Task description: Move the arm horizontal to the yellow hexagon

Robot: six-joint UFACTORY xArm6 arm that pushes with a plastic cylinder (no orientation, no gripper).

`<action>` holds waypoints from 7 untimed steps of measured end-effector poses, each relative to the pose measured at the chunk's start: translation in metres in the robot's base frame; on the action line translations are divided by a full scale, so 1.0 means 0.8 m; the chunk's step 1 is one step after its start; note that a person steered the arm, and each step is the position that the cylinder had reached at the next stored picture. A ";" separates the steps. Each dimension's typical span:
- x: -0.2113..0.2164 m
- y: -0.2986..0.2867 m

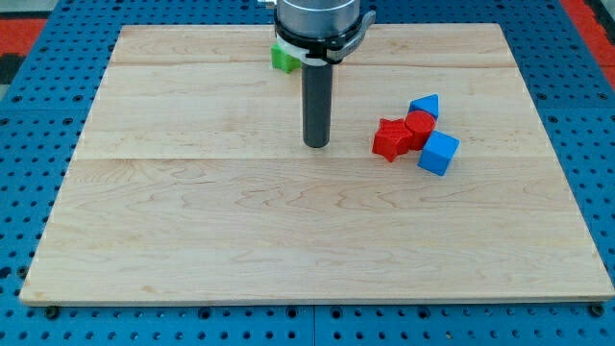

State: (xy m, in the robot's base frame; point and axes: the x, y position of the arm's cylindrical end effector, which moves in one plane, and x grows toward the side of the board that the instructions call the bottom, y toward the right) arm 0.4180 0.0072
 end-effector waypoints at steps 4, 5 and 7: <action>-0.096 0.076; -0.096 0.076; -0.115 0.114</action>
